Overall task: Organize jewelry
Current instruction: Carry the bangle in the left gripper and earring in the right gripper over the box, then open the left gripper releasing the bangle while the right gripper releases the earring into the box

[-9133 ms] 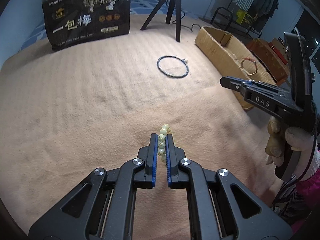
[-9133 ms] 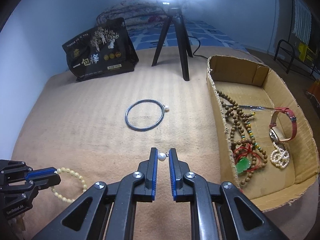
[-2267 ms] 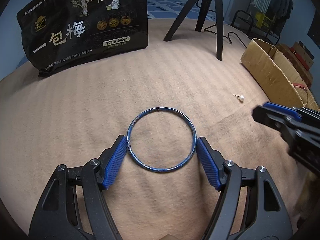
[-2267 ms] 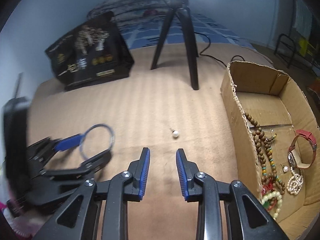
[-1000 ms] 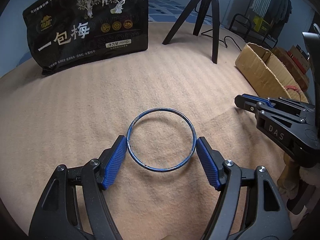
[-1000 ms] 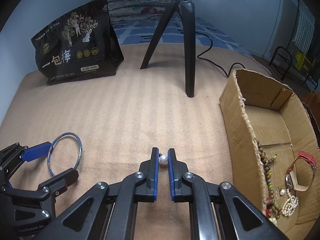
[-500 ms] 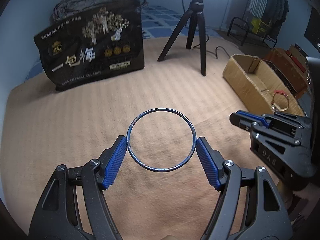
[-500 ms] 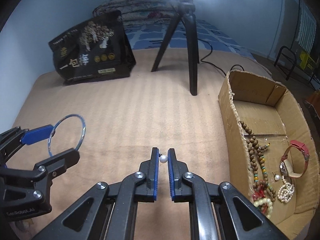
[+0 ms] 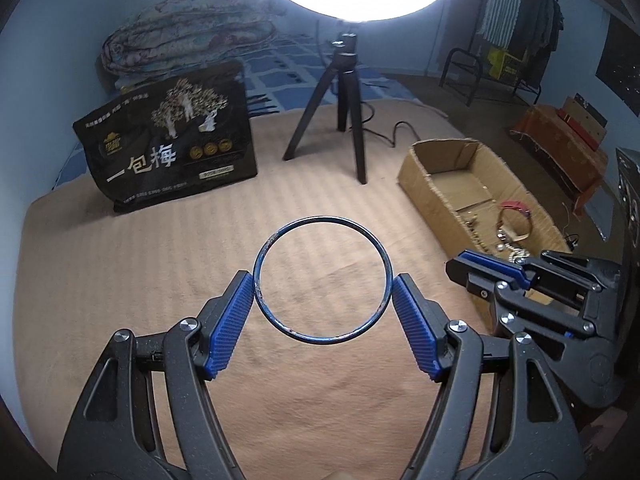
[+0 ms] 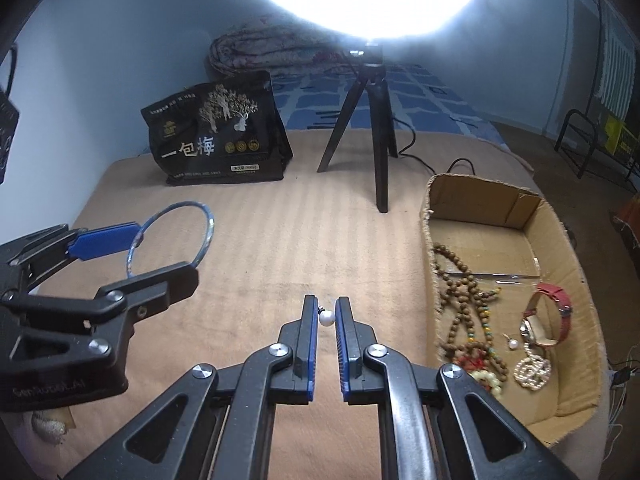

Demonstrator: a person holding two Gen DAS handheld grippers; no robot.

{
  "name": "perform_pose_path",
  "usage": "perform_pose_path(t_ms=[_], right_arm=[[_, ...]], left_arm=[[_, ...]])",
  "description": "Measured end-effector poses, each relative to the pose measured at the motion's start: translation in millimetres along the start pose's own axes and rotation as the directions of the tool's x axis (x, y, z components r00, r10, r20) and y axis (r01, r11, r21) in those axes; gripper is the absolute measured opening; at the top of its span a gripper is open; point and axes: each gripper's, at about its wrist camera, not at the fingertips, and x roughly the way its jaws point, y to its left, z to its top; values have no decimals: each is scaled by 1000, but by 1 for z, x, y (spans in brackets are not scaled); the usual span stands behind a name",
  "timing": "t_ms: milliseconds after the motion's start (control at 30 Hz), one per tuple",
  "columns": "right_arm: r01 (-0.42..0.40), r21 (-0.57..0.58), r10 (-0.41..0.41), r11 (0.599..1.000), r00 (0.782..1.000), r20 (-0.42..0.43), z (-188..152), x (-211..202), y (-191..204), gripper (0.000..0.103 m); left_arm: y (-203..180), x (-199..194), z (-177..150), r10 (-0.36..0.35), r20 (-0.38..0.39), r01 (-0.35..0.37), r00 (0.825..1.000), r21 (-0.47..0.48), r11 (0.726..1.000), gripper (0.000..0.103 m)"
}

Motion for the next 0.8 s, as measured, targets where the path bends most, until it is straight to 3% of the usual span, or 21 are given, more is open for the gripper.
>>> perform_pose_path(t_ms=[400, 800], right_arm=[[10, 18, -11, 1000, 1000, 29, -11, -48, -42, 6], [63, 30, -64, 998, 998, 24, -20, -73, -94, 6]], left_arm=[[-51, -12, 13, -52, 20, 51, 998, 8, 999, 73], [-104, 7, 33, -100, 7, 100, 995, 20, 995, 73]])
